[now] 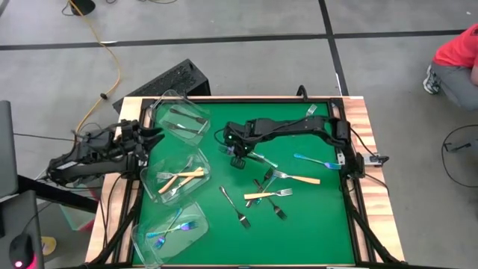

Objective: Sort silverware by color (type)
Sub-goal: Put the black fork into the top transparent bin

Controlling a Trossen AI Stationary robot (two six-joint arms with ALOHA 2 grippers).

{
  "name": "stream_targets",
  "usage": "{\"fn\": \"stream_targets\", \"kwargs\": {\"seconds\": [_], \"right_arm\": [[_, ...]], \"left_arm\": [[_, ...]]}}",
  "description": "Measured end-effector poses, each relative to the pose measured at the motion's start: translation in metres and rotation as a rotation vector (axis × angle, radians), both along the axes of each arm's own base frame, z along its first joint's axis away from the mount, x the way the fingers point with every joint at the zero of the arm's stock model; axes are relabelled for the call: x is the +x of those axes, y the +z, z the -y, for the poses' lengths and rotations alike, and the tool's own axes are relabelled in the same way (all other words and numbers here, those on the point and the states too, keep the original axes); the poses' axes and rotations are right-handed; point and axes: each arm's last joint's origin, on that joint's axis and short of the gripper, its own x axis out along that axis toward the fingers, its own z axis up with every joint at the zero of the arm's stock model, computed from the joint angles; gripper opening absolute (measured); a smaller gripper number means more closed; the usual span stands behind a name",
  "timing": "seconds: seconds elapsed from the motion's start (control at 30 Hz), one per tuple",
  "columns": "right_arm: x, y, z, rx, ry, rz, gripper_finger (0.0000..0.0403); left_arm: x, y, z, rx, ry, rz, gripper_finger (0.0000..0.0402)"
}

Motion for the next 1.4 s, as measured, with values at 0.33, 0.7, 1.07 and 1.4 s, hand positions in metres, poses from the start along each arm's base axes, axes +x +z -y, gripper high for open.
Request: {"fn": "stream_targets", "kwargs": {"seconds": [0.33, 0.7, 1.07, 1.4], "right_arm": [[0.006, 0.019, 0.014, -0.016, 0.037, 0.072, 0.0010], [0.016, 0.066, 0.031, -0.085, 0.095, 0.226, 0.0011], [0.035, 0.113, 0.054, -0.171, 0.061, 0.609, 0.0011], [0.053, 0.141, 0.060, -0.296, 0.060, 1.003, 0.0011]], "left_arm": [[0.023, -0.028, -0.002, -0.075, -0.034, 0.061, 0.0172], [0.022, -0.016, -0.003, -0.050, -0.016, 0.179, 0.0172], [0.021, -0.010, -0.003, -0.048, -0.002, 0.243, 0.0172], [0.020, -0.005, -0.003, -0.014, 0.013, 0.281, 0.0172]]}}
